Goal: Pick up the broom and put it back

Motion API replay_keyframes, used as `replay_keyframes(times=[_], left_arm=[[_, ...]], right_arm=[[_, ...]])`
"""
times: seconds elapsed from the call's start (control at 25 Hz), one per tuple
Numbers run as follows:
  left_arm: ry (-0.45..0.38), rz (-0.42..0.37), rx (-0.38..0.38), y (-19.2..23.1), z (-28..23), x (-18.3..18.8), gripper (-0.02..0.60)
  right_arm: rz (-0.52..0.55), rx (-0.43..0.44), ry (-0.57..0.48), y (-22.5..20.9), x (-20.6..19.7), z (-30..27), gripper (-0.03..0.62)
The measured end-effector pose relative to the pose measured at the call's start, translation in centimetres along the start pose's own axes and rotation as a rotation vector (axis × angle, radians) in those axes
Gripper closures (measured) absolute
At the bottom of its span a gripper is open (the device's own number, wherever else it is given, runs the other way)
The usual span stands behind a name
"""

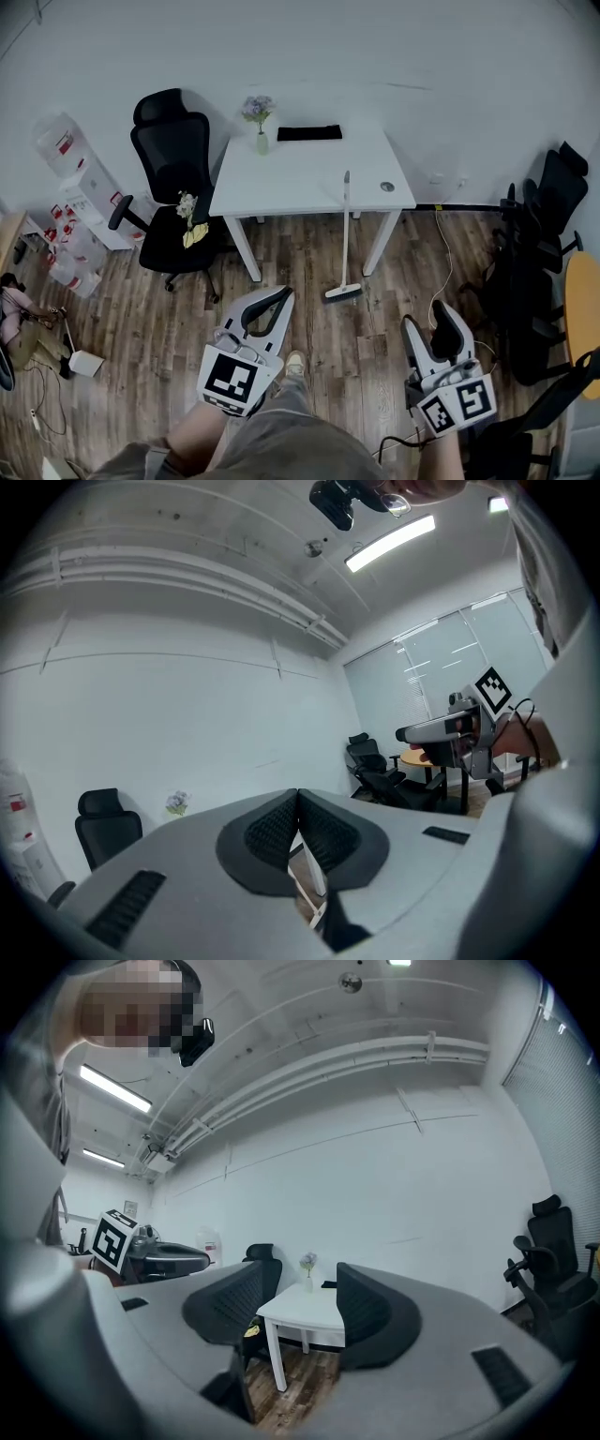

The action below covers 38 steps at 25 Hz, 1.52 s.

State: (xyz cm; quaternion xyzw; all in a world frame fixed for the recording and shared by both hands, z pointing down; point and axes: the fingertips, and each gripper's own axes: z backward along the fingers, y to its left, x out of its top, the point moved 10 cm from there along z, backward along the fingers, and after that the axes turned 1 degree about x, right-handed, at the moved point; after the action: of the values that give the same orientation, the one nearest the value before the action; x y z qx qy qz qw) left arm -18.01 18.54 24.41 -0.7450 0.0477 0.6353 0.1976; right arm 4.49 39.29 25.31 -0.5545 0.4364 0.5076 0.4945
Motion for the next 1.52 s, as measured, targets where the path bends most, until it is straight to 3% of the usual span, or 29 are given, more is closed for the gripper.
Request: replay_keyframes(times=[0.28,0.6,0.8,1.0,1.32,1.52], left_arm=[[0.041,0.016,-0.024,5.1,-6.4,-2.2,0.565],[0.146,0.044,-0.084,12.5,-15.6,-6.4,0.565],[0.152,0.052,-0.105,15.9,-20.1,-8.5,0.565],[0.171,0.152,-0.118,18.6,-23.5,-11.4,0.565],[0.26,0.19,-0.101,19.3,-28.0,-16.1,0.565],[0.248,0.216,-0.089,19.1,-30.6,-18.5,0.565]], right_arm=[[-0.023,-0.02,0.088,-3.3,-2.3,-8.7,0.335],[-0.057,-0.062,0.207,-6.9,-5.7,-20.5,0.335],[-0.076,-0.08,0.274,-8.4,-8.8,-26.6,0.335],[-0.086,-0.105,0.35,-10.2,-12.1,-31.5,0.335],[-0.097,-0.109,0.462,-13.8,-18.0,-35.9,0.335],[-0.103,-0.078,0.501,-16.5,-21.8,-38.3,0.335]])
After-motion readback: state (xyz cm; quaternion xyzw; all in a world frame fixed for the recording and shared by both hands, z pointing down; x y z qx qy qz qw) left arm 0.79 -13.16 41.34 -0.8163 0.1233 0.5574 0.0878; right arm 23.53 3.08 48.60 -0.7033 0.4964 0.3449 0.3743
